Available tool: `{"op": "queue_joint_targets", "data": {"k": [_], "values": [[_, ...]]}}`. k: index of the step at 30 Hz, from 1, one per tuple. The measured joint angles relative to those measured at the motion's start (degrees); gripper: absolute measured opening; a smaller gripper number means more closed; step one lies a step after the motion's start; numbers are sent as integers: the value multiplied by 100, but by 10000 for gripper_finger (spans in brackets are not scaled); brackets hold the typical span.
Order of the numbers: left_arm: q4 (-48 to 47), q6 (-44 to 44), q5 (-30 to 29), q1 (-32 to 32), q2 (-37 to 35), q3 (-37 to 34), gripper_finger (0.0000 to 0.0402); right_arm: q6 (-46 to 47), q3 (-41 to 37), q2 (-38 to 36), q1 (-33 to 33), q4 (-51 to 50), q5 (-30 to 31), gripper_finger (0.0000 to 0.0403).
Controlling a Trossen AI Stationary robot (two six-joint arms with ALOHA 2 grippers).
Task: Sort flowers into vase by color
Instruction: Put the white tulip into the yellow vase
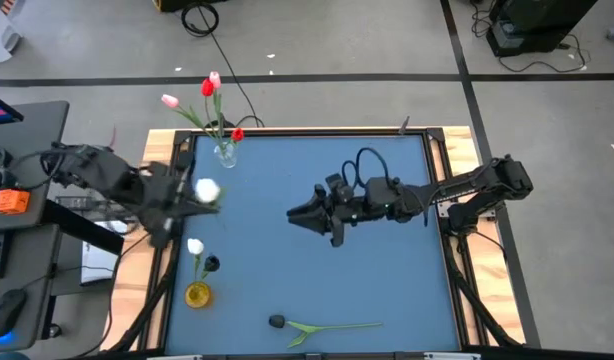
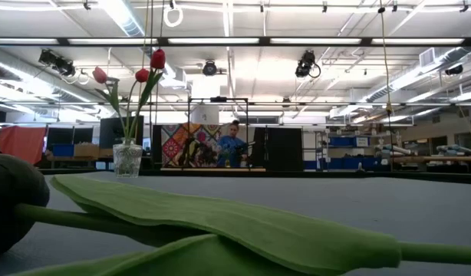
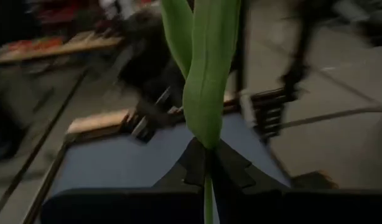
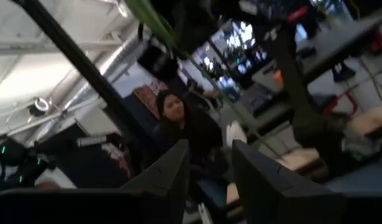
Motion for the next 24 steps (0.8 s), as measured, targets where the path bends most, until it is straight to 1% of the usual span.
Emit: {"op": "queue_joint_targets", "data": {"k": [2,5,8,11,12,15,17,19,21,24], "values": [[161,81,480,-65,-119,0,15,53,0,0,75,-146,-8,128],[358,-133,1360,-128,-256,0,15,174,0,1,174,-349,-4,128],[711,-134,1709,-150,-296,2,15,224,-2,1,266,-573,-4,128],[1191,288,1781,-149,-286,2,16,155,-1,1,346,-760,-4,128],[1343,537,1687,-145,-285,2,16,145,-2,0,373,-824,-4,128],[1862,1207,1084,-143,-279,2,16,142,-2,2,460,-894,-22,128],[2157,1501,892,-139,-277,2,16,139,-2,2,511,-886,-44,128],[2449,1601,775,-139,-268,2,16,167,-2,2,545,-902,-118,128],[2632,1409,906,-160,-268,2,16,187,-2,2,585,-914,-222,128],[2588,792,1506,-258,-252,2,16,189,-2,2,665,-1007,-299,128]]}}
